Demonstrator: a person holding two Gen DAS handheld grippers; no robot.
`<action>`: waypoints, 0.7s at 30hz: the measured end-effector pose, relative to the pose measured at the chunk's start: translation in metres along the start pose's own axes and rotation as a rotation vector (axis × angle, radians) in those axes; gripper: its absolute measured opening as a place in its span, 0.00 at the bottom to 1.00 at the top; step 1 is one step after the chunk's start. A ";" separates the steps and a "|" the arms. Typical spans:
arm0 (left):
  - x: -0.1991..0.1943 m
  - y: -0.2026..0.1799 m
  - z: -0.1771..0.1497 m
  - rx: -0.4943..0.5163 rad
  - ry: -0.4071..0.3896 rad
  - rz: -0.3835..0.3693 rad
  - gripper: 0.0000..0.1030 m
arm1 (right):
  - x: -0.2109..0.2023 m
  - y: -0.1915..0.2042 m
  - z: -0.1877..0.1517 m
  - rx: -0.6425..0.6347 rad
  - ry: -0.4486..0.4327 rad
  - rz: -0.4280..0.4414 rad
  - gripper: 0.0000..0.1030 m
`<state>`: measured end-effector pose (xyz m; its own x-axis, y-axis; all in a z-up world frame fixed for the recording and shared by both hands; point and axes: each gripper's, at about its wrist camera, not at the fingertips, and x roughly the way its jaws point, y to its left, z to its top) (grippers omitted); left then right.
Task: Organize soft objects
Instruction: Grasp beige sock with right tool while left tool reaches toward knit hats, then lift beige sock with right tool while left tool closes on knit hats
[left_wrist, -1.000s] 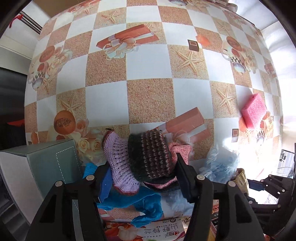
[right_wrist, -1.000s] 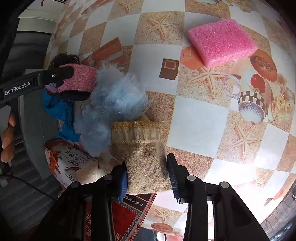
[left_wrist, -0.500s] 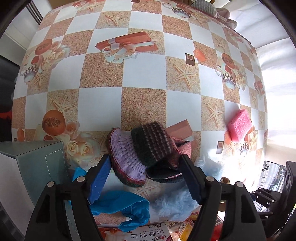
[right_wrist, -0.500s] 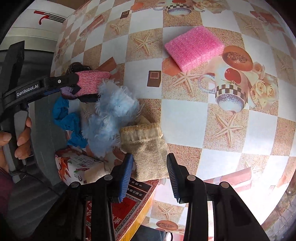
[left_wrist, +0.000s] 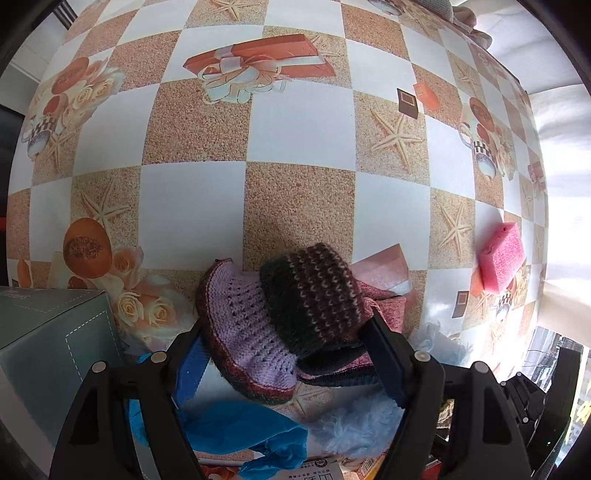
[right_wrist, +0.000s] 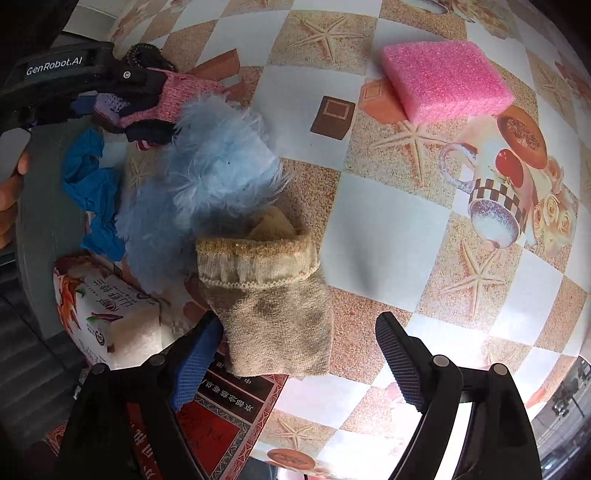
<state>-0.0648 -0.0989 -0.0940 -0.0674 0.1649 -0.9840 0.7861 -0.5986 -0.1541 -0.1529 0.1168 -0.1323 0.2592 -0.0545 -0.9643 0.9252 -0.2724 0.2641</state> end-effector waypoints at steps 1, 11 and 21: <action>-0.002 0.001 -0.001 -0.002 -0.014 -0.016 0.65 | 0.004 0.003 0.001 -0.006 0.009 0.005 0.62; -0.056 0.003 -0.014 0.018 -0.177 -0.080 0.21 | -0.031 -0.024 -0.005 0.119 -0.111 0.066 0.24; -0.036 0.009 0.000 -0.019 -0.112 -0.018 0.72 | -0.055 -0.022 -0.019 0.158 -0.153 0.086 0.24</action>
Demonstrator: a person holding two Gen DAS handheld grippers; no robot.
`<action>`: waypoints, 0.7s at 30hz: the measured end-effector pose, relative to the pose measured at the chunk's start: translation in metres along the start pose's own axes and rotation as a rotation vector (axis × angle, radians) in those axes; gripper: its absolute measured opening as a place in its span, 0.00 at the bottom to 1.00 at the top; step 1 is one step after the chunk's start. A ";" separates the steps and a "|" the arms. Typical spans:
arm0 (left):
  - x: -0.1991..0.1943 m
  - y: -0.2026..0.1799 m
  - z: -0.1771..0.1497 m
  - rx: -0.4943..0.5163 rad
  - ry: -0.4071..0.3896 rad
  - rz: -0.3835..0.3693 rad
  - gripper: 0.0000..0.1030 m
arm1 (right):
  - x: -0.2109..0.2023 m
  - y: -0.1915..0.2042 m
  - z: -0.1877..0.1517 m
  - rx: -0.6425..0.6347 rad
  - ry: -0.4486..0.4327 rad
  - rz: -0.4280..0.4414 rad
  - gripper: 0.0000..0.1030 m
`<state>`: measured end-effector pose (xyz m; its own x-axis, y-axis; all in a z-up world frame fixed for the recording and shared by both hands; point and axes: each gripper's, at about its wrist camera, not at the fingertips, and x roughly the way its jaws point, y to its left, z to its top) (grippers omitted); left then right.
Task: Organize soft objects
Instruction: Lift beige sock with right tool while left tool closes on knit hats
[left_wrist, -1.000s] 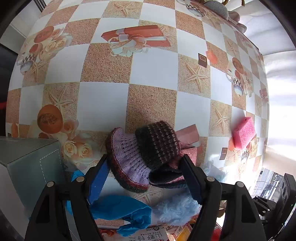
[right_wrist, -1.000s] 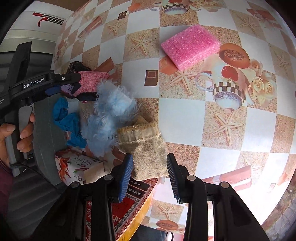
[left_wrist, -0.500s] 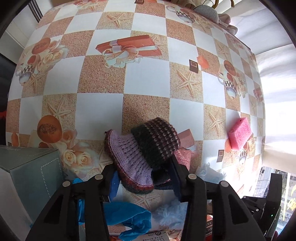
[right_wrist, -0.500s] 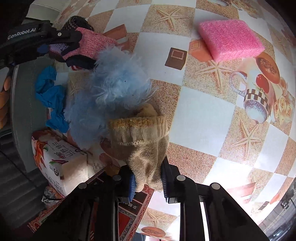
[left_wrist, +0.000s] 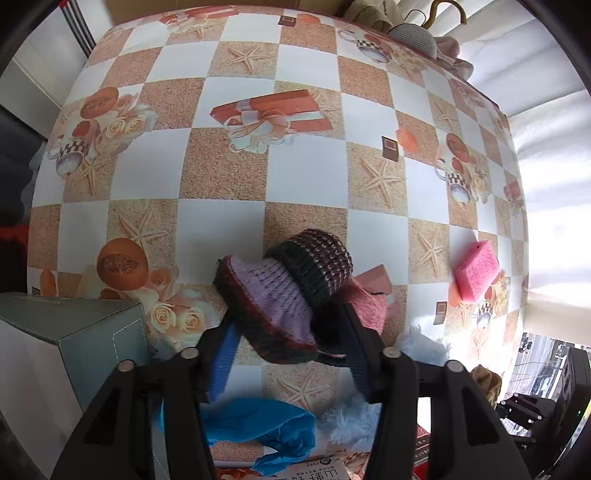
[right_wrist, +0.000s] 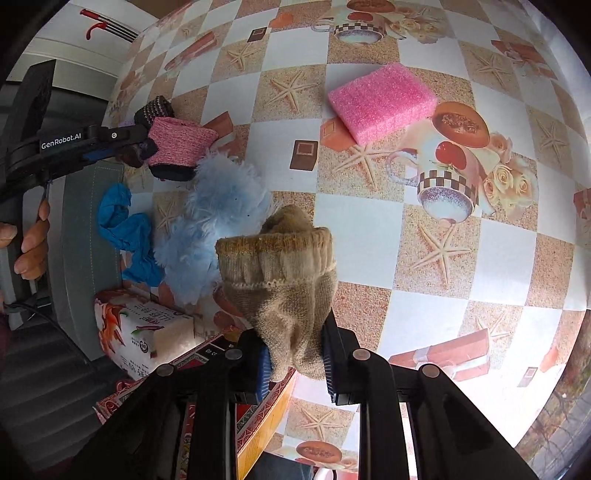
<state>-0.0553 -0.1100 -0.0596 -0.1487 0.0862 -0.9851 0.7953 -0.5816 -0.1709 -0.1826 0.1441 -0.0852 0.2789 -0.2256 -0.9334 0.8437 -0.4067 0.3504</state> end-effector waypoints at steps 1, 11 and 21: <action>0.004 0.006 0.004 -0.023 0.003 0.009 0.74 | -0.002 0.000 0.000 0.001 -0.002 0.003 0.24; 0.033 0.014 0.021 -0.059 0.107 0.018 0.63 | -0.013 -0.005 -0.004 0.027 -0.026 0.024 0.24; -0.030 -0.017 -0.015 0.053 -0.114 0.063 0.50 | -0.059 0.011 -0.006 0.037 -0.149 0.017 0.24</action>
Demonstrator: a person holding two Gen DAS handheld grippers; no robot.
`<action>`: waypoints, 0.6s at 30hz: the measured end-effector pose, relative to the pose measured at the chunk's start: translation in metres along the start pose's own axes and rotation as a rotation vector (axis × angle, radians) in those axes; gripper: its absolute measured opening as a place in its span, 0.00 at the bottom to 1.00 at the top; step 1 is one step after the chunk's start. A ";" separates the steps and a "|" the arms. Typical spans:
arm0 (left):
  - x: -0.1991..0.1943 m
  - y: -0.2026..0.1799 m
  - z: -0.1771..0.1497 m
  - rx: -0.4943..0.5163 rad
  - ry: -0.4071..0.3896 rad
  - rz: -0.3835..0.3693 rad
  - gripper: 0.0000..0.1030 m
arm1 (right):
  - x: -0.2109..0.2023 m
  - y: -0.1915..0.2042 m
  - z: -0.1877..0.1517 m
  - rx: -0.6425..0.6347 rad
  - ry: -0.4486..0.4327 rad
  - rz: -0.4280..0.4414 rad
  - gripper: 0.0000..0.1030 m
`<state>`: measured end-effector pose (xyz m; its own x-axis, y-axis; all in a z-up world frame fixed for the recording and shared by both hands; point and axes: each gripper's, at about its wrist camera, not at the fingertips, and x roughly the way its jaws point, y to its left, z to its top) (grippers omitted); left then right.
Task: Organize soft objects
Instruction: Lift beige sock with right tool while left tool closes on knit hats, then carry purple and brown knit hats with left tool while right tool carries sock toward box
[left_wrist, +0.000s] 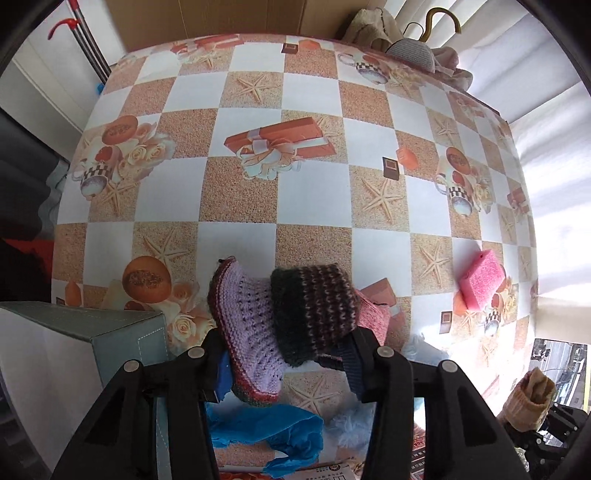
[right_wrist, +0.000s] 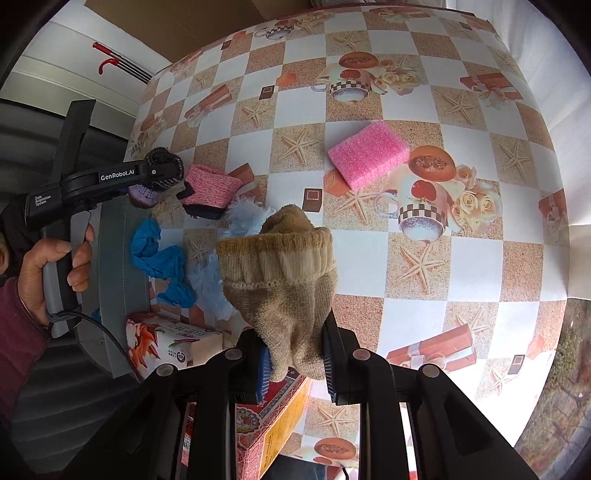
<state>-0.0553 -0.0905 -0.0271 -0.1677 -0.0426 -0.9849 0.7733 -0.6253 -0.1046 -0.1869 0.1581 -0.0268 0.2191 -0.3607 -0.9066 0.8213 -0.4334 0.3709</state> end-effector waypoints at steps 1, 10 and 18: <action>-0.009 -0.003 -0.005 0.014 -0.017 0.002 0.50 | -0.003 0.004 -0.001 -0.005 -0.007 -0.002 0.24; -0.077 -0.027 -0.068 0.153 -0.103 -0.013 0.50 | -0.032 0.033 -0.018 -0.036 -0.058 -0.036 0.24; -0.106 -0.025 -0.143 0.214 -0.102 -0.030 0.50 | -0.056 0.070 -0.048 -0.053 -0.092 -0.046 0.24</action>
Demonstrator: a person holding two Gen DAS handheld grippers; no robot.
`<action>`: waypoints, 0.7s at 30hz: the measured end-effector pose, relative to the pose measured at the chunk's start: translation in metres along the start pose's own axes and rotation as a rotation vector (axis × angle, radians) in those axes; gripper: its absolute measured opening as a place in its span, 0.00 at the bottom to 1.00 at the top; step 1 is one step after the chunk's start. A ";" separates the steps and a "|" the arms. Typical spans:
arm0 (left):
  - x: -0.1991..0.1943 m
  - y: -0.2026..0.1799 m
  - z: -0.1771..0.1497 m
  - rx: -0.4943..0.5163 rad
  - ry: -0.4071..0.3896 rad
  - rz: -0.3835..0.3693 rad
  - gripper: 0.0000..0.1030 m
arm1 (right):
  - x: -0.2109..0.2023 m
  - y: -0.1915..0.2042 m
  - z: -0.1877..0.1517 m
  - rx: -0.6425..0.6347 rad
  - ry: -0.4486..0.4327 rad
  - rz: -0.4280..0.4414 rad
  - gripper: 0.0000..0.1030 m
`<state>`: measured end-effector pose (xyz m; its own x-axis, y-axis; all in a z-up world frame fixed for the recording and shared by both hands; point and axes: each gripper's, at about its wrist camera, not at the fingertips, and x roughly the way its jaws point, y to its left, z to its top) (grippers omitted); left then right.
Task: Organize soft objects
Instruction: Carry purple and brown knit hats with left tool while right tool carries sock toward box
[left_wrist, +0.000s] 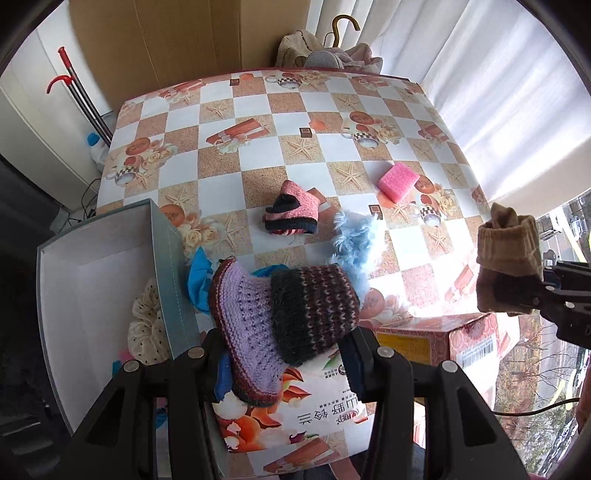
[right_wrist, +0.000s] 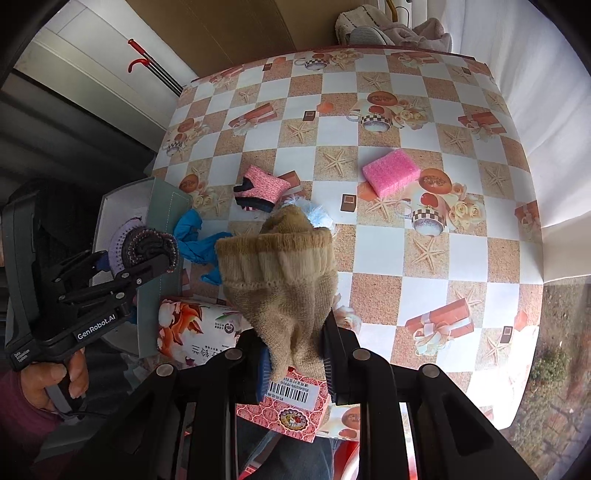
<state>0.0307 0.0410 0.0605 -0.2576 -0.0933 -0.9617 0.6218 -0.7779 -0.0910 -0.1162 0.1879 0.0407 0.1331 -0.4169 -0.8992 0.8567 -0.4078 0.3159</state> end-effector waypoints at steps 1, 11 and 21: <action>-0.003 0.000 -0.008 0.008 0.004 -0.004 0.50 | -0.003 0.007 -0.004 -0.008 -0.003 0.000 0.24; -0.031 0.012 -0.067 0.051 -0.004 -0.008 0.50 | 0.012 0.088 -0.044 -0.125 0.053 0.010 0.24; -0.046 0.057 -0.095 -0.041 -0.030 0.025 0.50 | 0.040 0.148 -0.057 -0.239 0.117 0.008 0.24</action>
<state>0.1481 0.0601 0.0752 -0.2636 -0.1316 -0.9556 0.6579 -0.7490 -0.0783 0.0440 0.1568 0.0339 0.1854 -0.3167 -0.9302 0.9469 -0.1955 0.2553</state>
